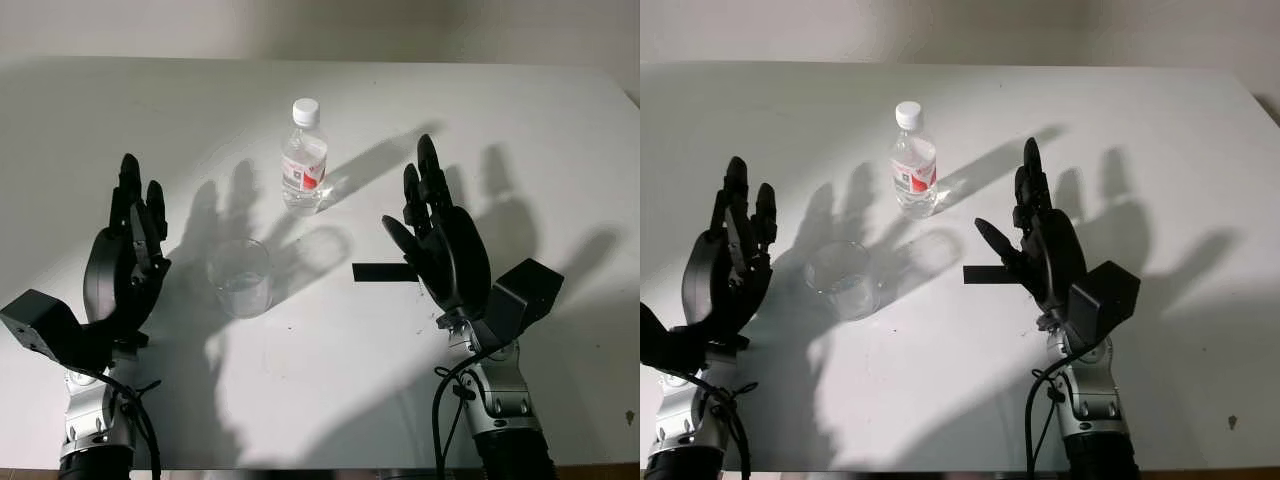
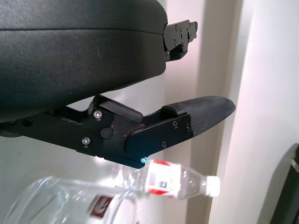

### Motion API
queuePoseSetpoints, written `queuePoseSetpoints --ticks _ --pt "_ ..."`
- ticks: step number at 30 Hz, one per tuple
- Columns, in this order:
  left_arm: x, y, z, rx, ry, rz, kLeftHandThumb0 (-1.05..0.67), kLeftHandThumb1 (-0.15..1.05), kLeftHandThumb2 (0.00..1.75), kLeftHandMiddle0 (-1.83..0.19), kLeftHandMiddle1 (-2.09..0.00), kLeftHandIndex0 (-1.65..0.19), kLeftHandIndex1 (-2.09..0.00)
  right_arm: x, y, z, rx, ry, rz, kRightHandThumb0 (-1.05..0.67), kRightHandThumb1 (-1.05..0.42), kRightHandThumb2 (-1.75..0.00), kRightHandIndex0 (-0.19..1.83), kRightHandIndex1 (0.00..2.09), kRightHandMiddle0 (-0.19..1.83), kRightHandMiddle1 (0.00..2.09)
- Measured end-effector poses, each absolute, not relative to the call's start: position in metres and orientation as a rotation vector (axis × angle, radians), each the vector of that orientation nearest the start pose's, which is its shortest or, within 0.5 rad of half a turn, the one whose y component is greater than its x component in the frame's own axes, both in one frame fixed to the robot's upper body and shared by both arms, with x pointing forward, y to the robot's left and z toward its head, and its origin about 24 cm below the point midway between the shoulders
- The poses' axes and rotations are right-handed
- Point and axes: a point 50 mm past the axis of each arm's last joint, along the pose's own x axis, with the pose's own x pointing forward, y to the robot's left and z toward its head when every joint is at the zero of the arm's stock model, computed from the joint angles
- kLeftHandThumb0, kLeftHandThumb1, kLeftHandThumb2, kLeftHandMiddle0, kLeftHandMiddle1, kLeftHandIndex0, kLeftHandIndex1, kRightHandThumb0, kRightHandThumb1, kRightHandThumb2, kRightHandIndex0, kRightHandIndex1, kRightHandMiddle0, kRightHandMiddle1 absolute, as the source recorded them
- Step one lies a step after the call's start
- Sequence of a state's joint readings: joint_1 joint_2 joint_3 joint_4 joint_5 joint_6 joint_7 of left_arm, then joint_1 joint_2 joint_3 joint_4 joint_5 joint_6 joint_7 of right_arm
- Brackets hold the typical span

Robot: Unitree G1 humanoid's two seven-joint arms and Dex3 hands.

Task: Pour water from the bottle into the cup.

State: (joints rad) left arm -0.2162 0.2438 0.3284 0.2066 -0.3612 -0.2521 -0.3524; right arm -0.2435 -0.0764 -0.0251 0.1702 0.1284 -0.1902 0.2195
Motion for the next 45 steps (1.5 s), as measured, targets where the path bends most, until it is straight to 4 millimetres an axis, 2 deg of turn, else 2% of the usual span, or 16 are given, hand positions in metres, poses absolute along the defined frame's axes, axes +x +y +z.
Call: queuePoseSetpoints --ticks 8,14,22,26,36,45 --pt "0.280 0.254 0.105 -0.081 -0.384 -0.029 -0.70 1.05 0.78 0.19 0.00 0.19 0.00 0.302 -0.144 0.081 0.011 -0.235 0.254 -0.92 -1.04 -0.06 -0.19 0.00 -0.19 0.00" --pt "0.283 0.252 0.098 -0.093 -0.366 -0.034 -0.71 1.05 0.76 0.19 0.00 0.19 0.00 0.321 -0.139 0.085 -0.045 -0.225 0.265 -0.93 -1.03 -0.05 -0.19 0.00 -0.19 0.00" --pt "0.286 0.244 0.094 -0.101 -0.358 -0.045 -0.72 1.05 0.78 0.19 0.00 0.19 0.00 0.367 -0.116 0.133 -0.134 -0.317 0.342 -0.99 -0.95 -0.03 -0.19 0.00 -0.19 0.00" --pt "0.287 0.243 0.094 -0.101 -0.359 -0.044 -0.72 1.05 0.77 0.19 0.00 0.19 0.00 0.379 -0.106 0.144 -0.178 -0.339 0.375 -1.00 -0.94 -0.04 -0.19 0.00 -0.19 0.00" --pt "0.289 0.242 0.097 -0.104 -0.363 -0.044 -0.71 1.05 0.77 0.19 0.00 0.19 0.00 0.391 -0.096 0.137 -0.277 -0.292 0.378 -1.03 -0.94 -0.05 -0.19 0.00 -0.19 0.00" --pt "0.293 0.239 0.102 -0.096 -0.373 -0.051 -0.70 1.05 0.78 0.19 0.00 0.19 0.00 0.391 -0.090 0.107 -0.224 -0.140 0.341 -1.02 -0.96 -0.06 -0.19 0.00 -0.19 0.00"
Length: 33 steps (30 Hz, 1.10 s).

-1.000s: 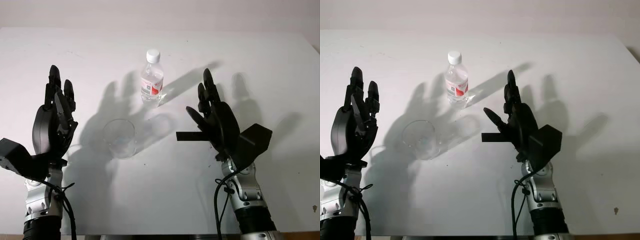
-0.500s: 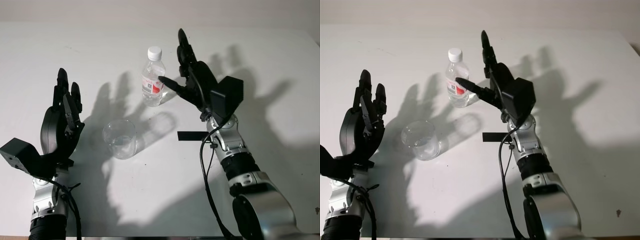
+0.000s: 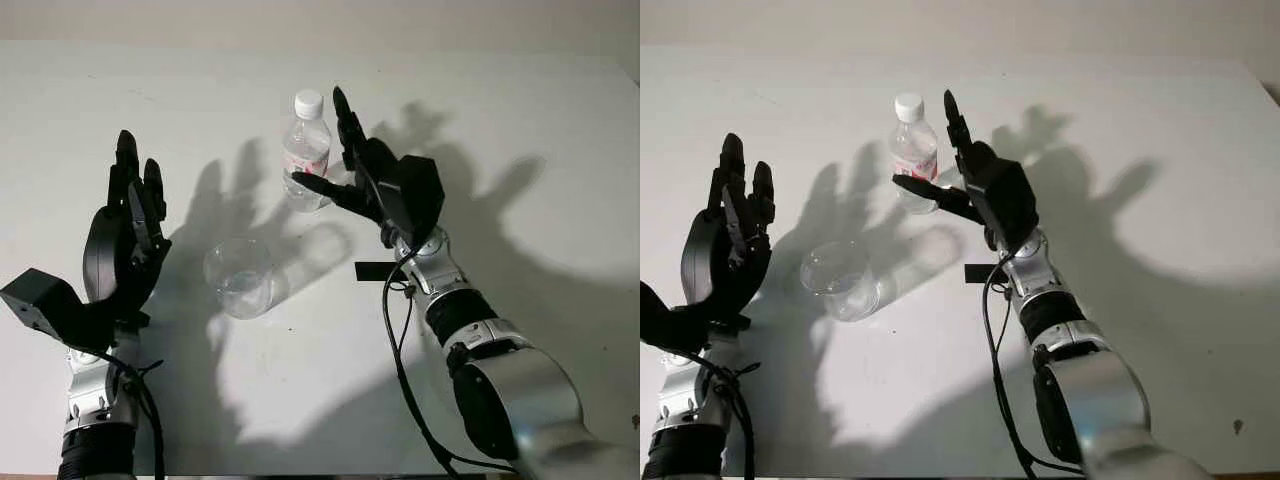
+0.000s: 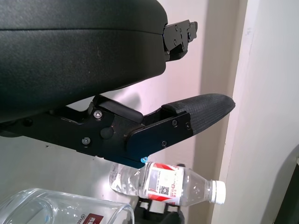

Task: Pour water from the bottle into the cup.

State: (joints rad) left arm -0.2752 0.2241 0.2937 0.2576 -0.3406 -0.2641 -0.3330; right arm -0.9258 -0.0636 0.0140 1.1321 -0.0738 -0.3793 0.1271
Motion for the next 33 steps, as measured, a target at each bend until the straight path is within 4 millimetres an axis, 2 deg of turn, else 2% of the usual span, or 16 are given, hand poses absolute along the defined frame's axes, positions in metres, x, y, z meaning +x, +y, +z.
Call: queuePoseSetpoints --ticks 6,13,21,29,31,33 --pt "0.294 0.238 0.101 -0.092 -0.370 -0.060 -0.72 1.05 0.77 0.19 0.00 0.19 0.00 0.392 -0.089 0.100 -0.251 -0.090 0.314 -1.02 -0.97 -0.06 -0.19 0.00 -0.19 0.00" --pt "0.294 0.238 0.100 -0.098 -0.366 -0.069 -0.71 1.05 0.77 0.19 0.00 0.19 0.00 0.395 -0.081 0.106 -0.235 -0.088 0.348 -1.01 -0.95 -0.05 -0.19 0.00 -0.19 0.00" --pt "0.294 0.236 0.099 -0.103 -0.364 -0.059 -0.71 1.05 0.78 0.19 0.00 0.19 0.00 0.397 -0.070 0.119 -0.113 -0.108 0.421 -0.94 -0.91 -0.04 -0.19 0.00 -0.19 0.00" --pt "0.293 0.235 0.099 -0.106 -0.376 -0.054 -0.71 1.05 0.79 0.19 0.00 0.19 0.00 0.400 -0.064 0.126 0.027 -0.092 0.434 -0.77 -0.86 -0.04 -0.19 0.00 -0.18 0.00" --pt "0.293 0.235 0.099 -0.105 -0.377 -0.053 -0.70 1.05 0.79 0.19 0.00 0.19 0.00 0.400 -0.064 0.126 0.037 -0.084 0.410 -0.67 -0.86 -0.04 -0.19 0.00 -0.12 0.04" --pt "0.292 0.235 0.099 -0.105 -0.378 -0.051 -0.71 1.05 0.78 0.19 0.00 0.19 0.00 0.401 -0.064 0.126 0.047 -0.075 0.387 -0.58 -0.86 -0.05 -0.10 0.05 -0.01 0.10"
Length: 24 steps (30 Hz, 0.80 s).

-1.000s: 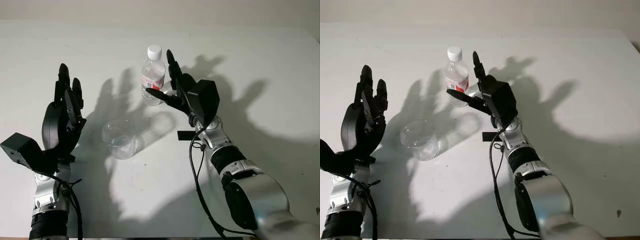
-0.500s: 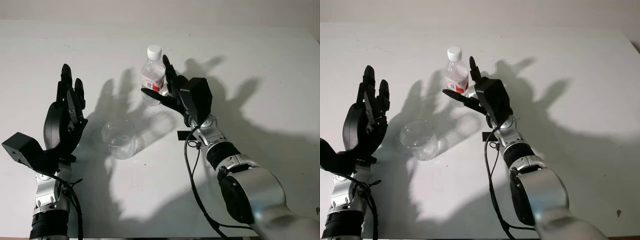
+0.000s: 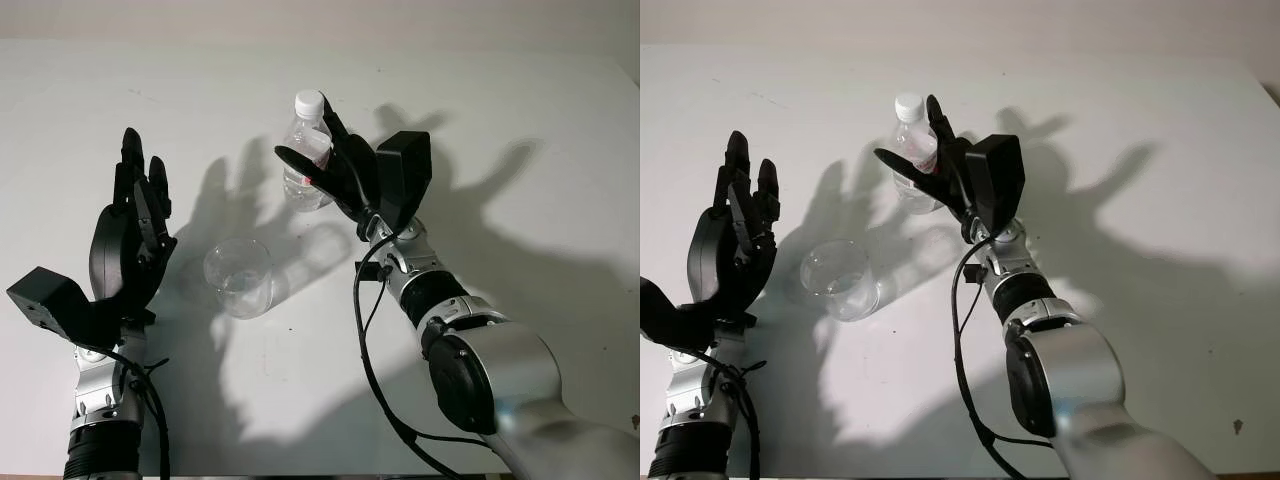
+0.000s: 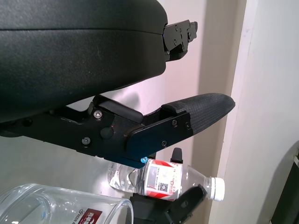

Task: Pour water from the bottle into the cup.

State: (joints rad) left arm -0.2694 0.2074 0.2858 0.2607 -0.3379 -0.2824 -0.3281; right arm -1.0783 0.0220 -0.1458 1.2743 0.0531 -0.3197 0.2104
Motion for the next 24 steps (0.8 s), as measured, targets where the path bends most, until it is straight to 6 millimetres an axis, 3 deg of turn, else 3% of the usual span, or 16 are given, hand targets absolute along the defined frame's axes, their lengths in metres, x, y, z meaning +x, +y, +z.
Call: queuePoseSetpoints --ticks 5,6,7,9,11,15,24 --pt "0.289 0.236 0.096 -0.109 -0.375 -0.048 -0.70 1.05 0.77 0.19 0.00 0.19 0.00 0.403 -0.063 0.125 0.039 -0.039 0.349 -0.42 -0.87 -0.05 0.17 0.19 0.23 0.24" --pt "0.288 0.236 0.096 -0.110 -0.378 -0.050 -0.70 1.05 0.77 0.19 0.00 0.19 0.00 0.403 -0.063 0.124 0.025 -0.032 0.344 -0.41 -0.87 -0.05 0.24 0.31 0.21 0.46" --pt "0.288 0.237 0.097 -0.109 -0.385 -0.050 -0.69 1.05 0.77 0.19 0.00 0.19 0.00 0.403 -0.063 0.123 0.005 -0.026 0.339 -0.39 -0.87 -0.05 0.25 0.70 0.12 0.95" --pt "0.287 0.237 0.098 -0.108 -0.393 -0.048 -0.69 1.05 0.77 0.19 0.00 0.19 0.00 0.403 -0.062 0.122 -0.030 -0.018 0.327 -0.36 -0.88 -0.06 0.21 1.24 0.13 1.37" --pt "0.287 0.238 0.098 -0.107 -0.397 -0.046 -0.69 1.05 0.76 0.19 0.00 0.19 0.00 0.402 -0.061 0.121 -0.064 -0.017 0.321 -0.38 -0.88 -0.06 0.36 1.57 0.24 1.66" --pt "0.286 0.239 0.098 -0.110 -0.401 -0.045 -0.69 1.05 0.75 0.19 0.00 0.19 0.00 0.401 -0.055 0.121 -0.196 -0.037 0.345 -0.49 -0.90 -0.06 0.51 1.74 0.35 1.85" --pt "0.286 0.239 0.098 -0.110 -0.399 -0.032 -0.68 1.05 0.75 0.19 0.00 0.19 0.00 0.398 -0.048 0.120 -0.228 -0.047 0.401 -0.54 -1.00 -0.07 0.59 1.79 0.47 1.88"
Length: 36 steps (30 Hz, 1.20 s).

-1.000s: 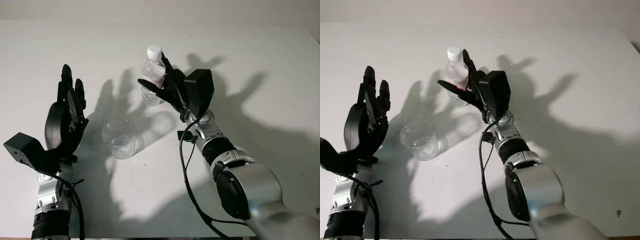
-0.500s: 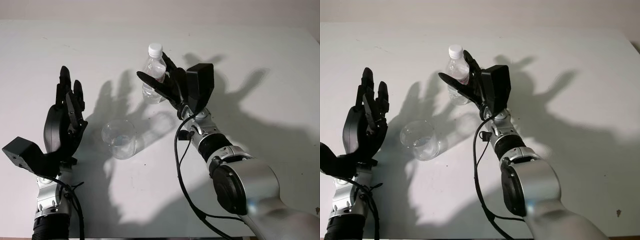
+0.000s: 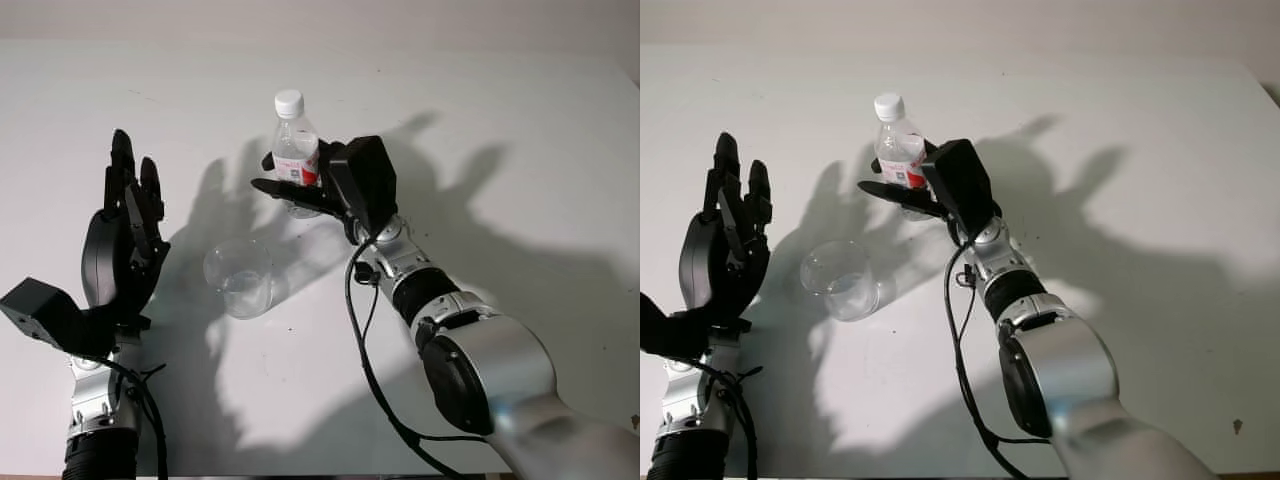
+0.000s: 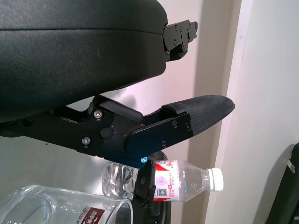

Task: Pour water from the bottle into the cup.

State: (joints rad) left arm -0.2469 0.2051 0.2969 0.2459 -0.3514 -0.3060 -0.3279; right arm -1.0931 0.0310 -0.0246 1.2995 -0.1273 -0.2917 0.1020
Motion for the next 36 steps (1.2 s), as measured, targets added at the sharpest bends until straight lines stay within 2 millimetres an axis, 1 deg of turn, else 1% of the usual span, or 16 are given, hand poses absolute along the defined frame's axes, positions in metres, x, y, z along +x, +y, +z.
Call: queuePoseSetpoints --ticks 2,4,6,7,8,10,13,16,17,20,23,25,27,30,33,36 --pt "0.286 0.239 0.098 -0.110 -0.399 -0.031 -0.68 1.05 0.75 0.19 0.00 0.19 0.00 0.398 -0.047 0.120 -0.229 -0.046 0.408 -0.57 -1.04 -0.11 0.68 1.91 0.53 2.01" --pt "0.286 0.239 0.098 -0.111 -0.399 -0.026 -0.68 1.05 0.74 0.19 0.00 0.19 0.00 0.397 -0.045 0.119 -0.228 -0.045 0.416 -0.57 -1.04 -0.19 0.76 1.95 0.60 2.07" --pt "0.287 0.240 0.098 -0.112 -0.398 -0.024 -0.68 1.05 0.73 0.19 0.00 0.19 0.00 0.397 -0.044 0.119 -0.227 -0.045 0.421 -0.58 -1.05 -0.29 0.88 2.03 0.75 2.09" --pt "0.287 0.240 0.098 -0.112 -0.397 -0.024 -0.68 1.05 0.73 0.19 0.00 0.19 0.00 0.397 -0.044 0.119 -0.226 -0.045 0.420 -0.58 -1.05 -0.30 0.90 2.06 0.79 2.09" --pt "0.287 0.240 0.098 -0.112 -0.398 -0.025 -0.68 1.05 0.72 0.19 0.00 0.19 0.00 0.397 -0.044 0.119 -0.226 -0.045 0.415 -0.56 -1.05 -0.34 0.99 2.08 0.85 2.09" --pt "0.287 0.241 0.098 -0.111 -0.399 -0.027 -0.68 1.05 0.72 0.19 0.00 0.19 0.00 0.397 -0.045 0.119 -0.230 -0.046 0.399 -0.53 -1.05 -0.38 1.09 2.09 0.95 2.09" --pt "0.287 0.241 0.098 -0.106 -0.402 -0.031 -0.69 1.05 0.72 0.19 0.00 0.19 0.00 0.398 -0.047 0.119 -0.242 -0.052 0.365 -0.48 -1.05 -0.43 1.21 2.09 1.02 2.09" --pt "0.288 0.241 0.098 -0.100 -0.402 -0.030 -0.69 1.05 0.72 0.19 0.00 0.19 0.00 0.400 -0.054 0.123 -0.238 -0.088 0.330 -0.45 -1.05 -0.45 1.29 2.09 1.06 2.09" --pt "0.288 0.241 0.098 -0.099 -0.401 -0.030 -0.68 1.05 0.72 0.19 0.00 0.19 0.00 0.400 -0.057 0.126 -0.248 -0.114 0.315 -0.43 -1.05 -0.45 1.30 2.09 1.06 2.09" --pt "0.288 0.241 0.098 -0.099 -0.402 -0.029 -0.68 1.05 0.73 0.19 0.00 0.19 0.00 0.403 -0.070 0.137 -0.315 -0.216 0.278 -0.39 -1.05 -0.45 1.25 2.09 0.97 2.09" --pt "0.288 0.241 0.098 -0.099 -0.402 -0.030 -0.68 1.05 0.73 0.19 0.00 0.19 0.00 0.404 -0.087 0.152 -0.391 -0.324 0.251 -0.38 -1.05 -0.43 1.21 2.09 0.91 2.09" --pt "0.288 0.240 0.098 -0.098 -0.400 -0.031 -0.68 1.05 0.73 0.19 0.00 0.19 0.00 0.404 -0.093 0.160 -0.452 -0.396 0.243 -0.39 -1.05 -0.41 1.16 2.09 0.85 2.09" --pt "0.288 0.240 0.098 -0.101 -0.398 -0.027 -0.68 1.05 0.73 0.19 0.00 0.19 0.00 0.402 -0.097 0.167 -0.547 -0.472 0.242 -0.40 -1.05 -0.41 1.12 2.09 0.81 2.09" --pt "0.289 0.239 0.098 -0.103 -0.398 -0.026 -0.68 1.05 0.73 0.19 0.00 0.19 0.00 0.398 -0.100 0.174 -0.716 -0.582 0.248 -0.41 -1.05 -0.39 1.11 2.09 0.79 2.09" --pt "0.289 0.239 0.098 -0.104 -0.398 -0.028 -0.68 1.05 0.74 0.19 0.00 0.19 0.00 0.393 -0.099 0.178 -0.885 -0.701 0.264 -0.41 -1.05 -0.33 1.11 2.09 0.77 2.09" --pt "0.289 0.238 0.098 -0.102 -0.396 -0.028 -0.68 1.05 0.74 0.19 0.00 0.19 0.00 0.389 -0.099 0.179 -1.034 -0.812 0.258 -0.44 -1.05 -0.33 1.09 2.09 0.76 2.09"
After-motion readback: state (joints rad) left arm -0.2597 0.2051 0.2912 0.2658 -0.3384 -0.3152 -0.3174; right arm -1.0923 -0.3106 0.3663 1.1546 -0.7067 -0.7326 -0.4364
